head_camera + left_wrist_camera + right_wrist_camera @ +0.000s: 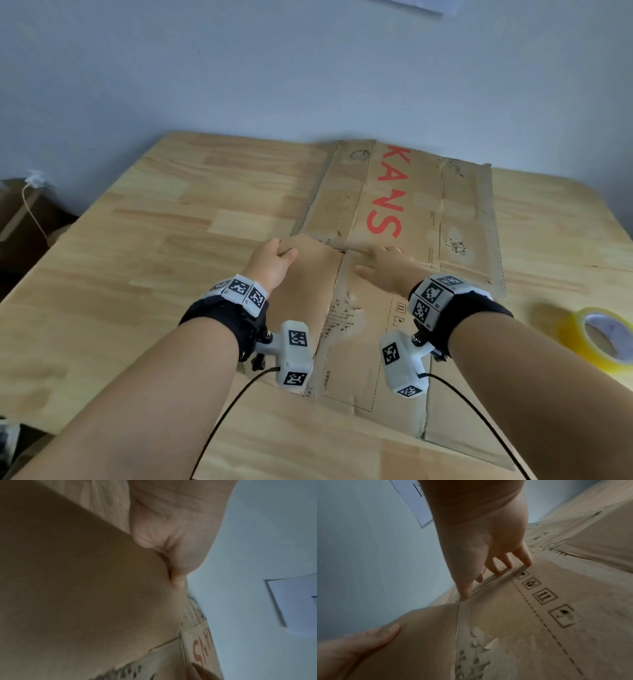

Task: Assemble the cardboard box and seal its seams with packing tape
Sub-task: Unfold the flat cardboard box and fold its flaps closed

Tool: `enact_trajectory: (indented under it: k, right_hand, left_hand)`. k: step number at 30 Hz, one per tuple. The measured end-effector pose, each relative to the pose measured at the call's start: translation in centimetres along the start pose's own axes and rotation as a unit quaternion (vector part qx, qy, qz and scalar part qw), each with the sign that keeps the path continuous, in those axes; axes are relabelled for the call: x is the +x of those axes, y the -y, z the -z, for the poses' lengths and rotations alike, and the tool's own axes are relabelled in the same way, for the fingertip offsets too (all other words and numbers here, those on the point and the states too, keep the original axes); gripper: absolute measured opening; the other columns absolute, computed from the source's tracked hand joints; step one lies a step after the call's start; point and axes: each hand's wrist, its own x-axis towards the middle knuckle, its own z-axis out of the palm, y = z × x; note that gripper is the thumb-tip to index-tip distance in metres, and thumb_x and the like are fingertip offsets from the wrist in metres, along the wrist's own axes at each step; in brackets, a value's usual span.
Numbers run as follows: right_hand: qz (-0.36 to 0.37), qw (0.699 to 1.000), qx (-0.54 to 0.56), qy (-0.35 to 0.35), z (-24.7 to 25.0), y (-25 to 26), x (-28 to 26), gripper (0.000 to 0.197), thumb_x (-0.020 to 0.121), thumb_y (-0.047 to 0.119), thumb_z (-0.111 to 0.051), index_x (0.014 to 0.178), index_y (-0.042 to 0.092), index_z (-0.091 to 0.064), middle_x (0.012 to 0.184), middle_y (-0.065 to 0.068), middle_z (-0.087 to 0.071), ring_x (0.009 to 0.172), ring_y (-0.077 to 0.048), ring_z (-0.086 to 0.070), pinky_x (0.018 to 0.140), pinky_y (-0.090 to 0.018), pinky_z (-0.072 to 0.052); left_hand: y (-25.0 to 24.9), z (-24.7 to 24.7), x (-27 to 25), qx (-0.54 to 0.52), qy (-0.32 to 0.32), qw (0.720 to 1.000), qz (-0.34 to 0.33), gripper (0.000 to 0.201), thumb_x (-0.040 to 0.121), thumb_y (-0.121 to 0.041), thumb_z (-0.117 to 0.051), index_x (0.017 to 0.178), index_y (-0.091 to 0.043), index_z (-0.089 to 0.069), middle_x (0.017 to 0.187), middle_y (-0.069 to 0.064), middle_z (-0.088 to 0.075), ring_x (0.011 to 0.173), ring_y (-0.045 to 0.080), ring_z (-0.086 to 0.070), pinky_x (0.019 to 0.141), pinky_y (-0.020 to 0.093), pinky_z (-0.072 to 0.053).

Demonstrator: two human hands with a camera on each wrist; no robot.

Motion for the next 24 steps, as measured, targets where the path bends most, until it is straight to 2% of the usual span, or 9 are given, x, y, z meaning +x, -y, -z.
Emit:
enact_trajectory:
  k: [2,5,7,11,13,15,17,20,24]
  right_hand:
    - [0.016,1.0,0.0,-0.02,1.5,1.9,-0.6,0.068,0.091,0.054,-0.042,0.148,0.02,-0.027,0.144,-0.015,-0.036,0.13,-0.041,-0.036,0.104,-0.051,-0.038]
    - [0.041,0.997,0.012,-0.068,4.4,4.9,-2.2,0.061,0.092,0.049,-0.046,0.145,0.021,-0.031,0.139,-0.013,-0.04,0.123,-0.038,-0.042,0.097,-0.048,-0.042]
    - [0.064,0.992,0.019,-0.111,6.8,6.8,-3.6,0.06,0.093,0.046,-0.05,0.145,0.022,-0.032,0.14,-0.011,-0.04,0.123,-0.035,-0.043,0.093,-0.046,-0.043]
    - [0.163,0.963,0.06,-0.204,11.3,9.9,-6.1,0.057,0.092,0.035,-0.057,0.144,0.027,-0.035,0.146,-0.001,-0.037,0.131,-0.027,-0.034,0.106,-0.047,-0.035]
    - [0.184,0.949,0.086,-0.242,13.9,11.3,-7.1,0.051,0.091,0.029,-0.059,0.139,0.024,-0.041,0.14,-0.001,-0.044,0.126,-0.026,-0.039,0.105,-0.047,-0.034]
    - [0.198,0.936,0.119,-0.265,16.5,12.4,-8.2,0.041,0.089,0.024,-0.063,0.127,0.019,-0.051,0.124,-0.005,-0.053,0.114,-0.027,-0.048,0.098,-0.046,-0.04]
    - [0.202,0.929,0.131,-0.28,18.8,13.0,-9.4,0.032,0.087,0.023,-0.065,0.117,0.015,-0.055,0.112,-0.005,-0.057,0.105,-0.025,-0.053,0.09,-0.04,-0.044]
    - [0.183,0.926,0.113,-0.309,21.2,13.6,-11.5,0.028,0.088,0.026,-0.065,0.112,0.015,-0.058,0.105,0.0,-0.059,0.098,-0.02,-0.055,0.078,-0.03,-0.041]
    - [0.133,0.91,0.022,-0.393,22.7,15.1,-14.1,0.028,0.089,0.035,-0.062,0.11,0.016,-0.058,0.107,-0.001,-0.058,0.101,-0.021,-0.053,0.075,-0.029,-0.036]
  left_hand:
    - [-1.1,1.6,-0.3,-0.023,-0.018,0.999,-0.039,0.04,0.099,-0.028,-0.046,0.134,-0.01,-0.041,0.128,0.002,-0.05,0.124,0.024,-0.042,0.097,0.034,-0.035]
    - [-2.8,4.8,-0.8,-0.053,-0.044,0.993,-0.099,0.045,0.096,-0.027,-0.051,0.134,-0.005,-0.045,0.128,0.006,-0.053,0.122,0.024,-0.048,0.097,0.032,-0.039]
    - [-4.3,7.3,-1.4,-0.046,-0.076,0.985,-0.144,0.044,0.095,-0.029,-0.054,0.131,-0.005,-0.049,0.121,-0.001,-0.056,0.115,0.017,-0.052,0.093,0.029,-0.04]
    - [-7.8,12.2,-2.2,-0.04,-0.117,0.964,-0.236,0.044,0.092,-0.036,-0.056,0.125,-0.006,-0.055,0.118,0.008,-0.064,0.111,0.025,-0.058,0.095,0.038,-0.046]
    - [-9.8,14.6,-2.8,-0.046,-0.122,0.95,-0.284,0.046,0.091,-0.039,-0.056,0.125,-0.009,-0.055,0.12,0.006,-0.064,0.112,0.02,-0.058,0.099,0.039,-0.045]
    - [-11.9,16.7,-3.7,-0.06,-0.123,0.935,-0.326,0.035,0.092,-0.034,-0.057,0.119,-0.012,-0.059,0.111,-0.001,-0.067,0.104,0.014,-0.061,0.094,0.037,-0.048]
    - [-13.7,18.4,-4.2,-0.055,-0.127,0.921,-0.364,0.023,0.093,-0.03,-0.057,0.109,-0.013,-0.062,0.097,-0.005,-0.068,0.092,0.012,-0.063,0.087,0.036,-0.051]
    - [-16.0,20.2,-5.1,-0.036,-0.131,0.903,-0.407,0.023,0.093,-0.029,-0.057,0.107,-0.011,-0.062,0.094,-0.003,-0.068,0.088,0.013,-0.064,0.083,0.039,-0.052]
    - [-17.2,21.8,-5.8,-0.036,-0.153,0.879,-0.451,0.024,0.093,-0.028,-0.057,0.104,-0.008,-0.062,0.093,0.001,-0.069,0.086,0.016,-0.064,0.081,0.04,-0.052]
